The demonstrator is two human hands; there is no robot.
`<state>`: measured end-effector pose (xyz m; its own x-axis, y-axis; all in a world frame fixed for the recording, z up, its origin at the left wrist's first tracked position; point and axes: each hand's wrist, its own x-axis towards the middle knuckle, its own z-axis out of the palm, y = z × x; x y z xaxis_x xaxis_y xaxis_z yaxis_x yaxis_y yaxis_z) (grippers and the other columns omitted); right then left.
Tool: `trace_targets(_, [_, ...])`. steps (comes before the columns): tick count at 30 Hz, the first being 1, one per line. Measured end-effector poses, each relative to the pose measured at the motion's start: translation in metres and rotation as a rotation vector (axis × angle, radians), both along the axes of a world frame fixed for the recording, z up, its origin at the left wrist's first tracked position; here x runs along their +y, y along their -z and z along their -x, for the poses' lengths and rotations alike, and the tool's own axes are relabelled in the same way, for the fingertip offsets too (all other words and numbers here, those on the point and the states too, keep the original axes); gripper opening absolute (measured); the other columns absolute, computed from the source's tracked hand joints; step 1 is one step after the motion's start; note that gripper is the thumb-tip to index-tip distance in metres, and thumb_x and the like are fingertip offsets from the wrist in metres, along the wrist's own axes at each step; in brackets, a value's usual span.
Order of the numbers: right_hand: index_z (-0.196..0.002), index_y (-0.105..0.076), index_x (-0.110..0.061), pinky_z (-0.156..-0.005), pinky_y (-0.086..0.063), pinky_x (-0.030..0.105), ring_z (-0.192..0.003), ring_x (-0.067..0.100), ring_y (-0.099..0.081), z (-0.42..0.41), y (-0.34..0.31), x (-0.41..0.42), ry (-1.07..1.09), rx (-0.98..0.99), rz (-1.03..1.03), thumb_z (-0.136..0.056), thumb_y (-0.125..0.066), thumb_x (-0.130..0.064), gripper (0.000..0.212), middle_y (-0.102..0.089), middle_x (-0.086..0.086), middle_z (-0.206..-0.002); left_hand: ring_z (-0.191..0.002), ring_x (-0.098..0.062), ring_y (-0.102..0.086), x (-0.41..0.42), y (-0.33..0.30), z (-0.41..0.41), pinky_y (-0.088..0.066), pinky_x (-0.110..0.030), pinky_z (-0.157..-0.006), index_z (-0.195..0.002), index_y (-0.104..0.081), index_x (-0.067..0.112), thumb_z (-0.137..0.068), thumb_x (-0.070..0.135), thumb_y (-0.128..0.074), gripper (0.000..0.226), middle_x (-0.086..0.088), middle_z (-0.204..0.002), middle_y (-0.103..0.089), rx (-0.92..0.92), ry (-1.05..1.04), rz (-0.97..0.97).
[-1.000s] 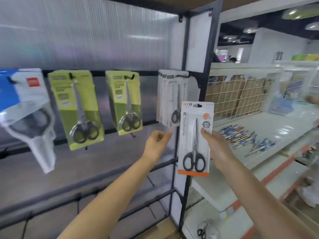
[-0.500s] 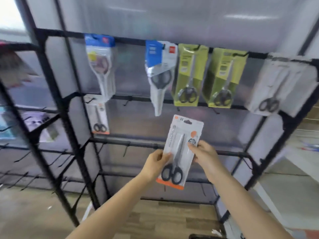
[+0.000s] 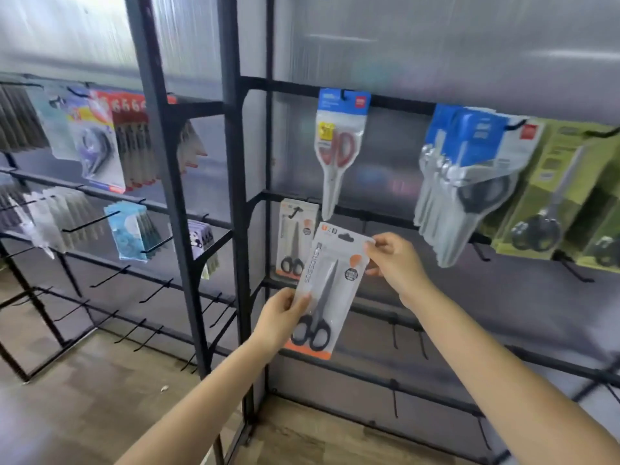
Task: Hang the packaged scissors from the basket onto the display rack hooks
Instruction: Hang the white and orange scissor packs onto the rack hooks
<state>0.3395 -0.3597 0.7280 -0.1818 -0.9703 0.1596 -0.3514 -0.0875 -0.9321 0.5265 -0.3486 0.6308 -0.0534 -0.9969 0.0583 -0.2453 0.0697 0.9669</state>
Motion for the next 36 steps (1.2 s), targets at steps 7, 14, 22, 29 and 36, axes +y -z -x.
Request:
trace_targets(7, [-0.090,-0.054,-0.014,-0.065,-0.051,0.025,-0.072,0.015,-0.056,-0.069,0.027,-0.068,-0.014,0.077,-0.016,-0.095,-0.051,-0.015,0.006,-0.061,0.004,-0.089,-0.058,-0.009,-0.046,-0.055,0.029,-0.058,-0.035,-0.019,-0.054,-0.067,-0.048,0.017,-0.095,0.031,-0.053,0.032,0.006,-0.062,-0.049,0.000,-0.028,-0.048])
trace_targets(14, [-0.089,-0.054,-0.017,-0.074,-0.055,0.038,-0.081,0.022,-0.061,-0.101,0.040,-0.122,0.075,0.082,-0.028,-0.094,-0.055,-0.016,0.005,-0.064,0.010,-0.096,-0.065,-0.010,-0.050,-0.110,0.038,-0.079,-0.037,-0.020,-0.056,-0.078,-0.053,0.013,-0.096,0.034,-0.051,0.027,0.005,-0.070,-0.053,-0.034,-0.052,-0.073])
trace_targets(22, [-0.079,-0.053,-0.023,-0.075,-0.055,0.042,-0.084,0.026,-0.063,-0.098,0.047,-0.150,0.187,0.119,-0.015,-0.093,-0.055,-0.015,0.017,-0.067,0.012,-0.094,-0.082,-0.021,-0.057,-0.149,0.046,-0.071,-0.047,-0.036,-0.076,-0.088,-0.056,0.011,-0.095,0.037,-0.050,0.028,-0.006,-0.085,-0.061,0.046,0.000,-0.147])
trace_targets(29, [-0.112,-0.056,-0.020,-0.073,-0.045,0.009,-0.083,-0.002,-0.059,-0.102,0.063,-0.151,0.138,0.312,0.100,-0.093,-0.053,-0.014,0.020,-0.062,-0.011,-0.093,-0.072,-0.012,-0.053,-0.173,0.053,-0.059,-0.041,-0.018,-0.057,-0.088,-0.053,0.012,-0.096,0.027,-0.052,0.016,0.005,-0.075,-0.055,0.115,-0.106,-0.113])
trace_targets(36, [-0.151,-0.011,-0.017,-0.112,-0.012,0.023,-0.144,0.012,-0.008,-0.099,0.080,-0.156,0.016,0.756,-0.011,-0.096,-0.047,-0.020,0.067,-0.003,-0.003,-0.159,-0.080,-0.014,-0.059,-0.207,0.062,-0.042,-0.042,-0.021,-0.060,-0.097,-0.059,0.013,-0.097,0.031,-0.048,0.021,-0.004,-0.090,-0.064,0.083,-0.095,-0.100])
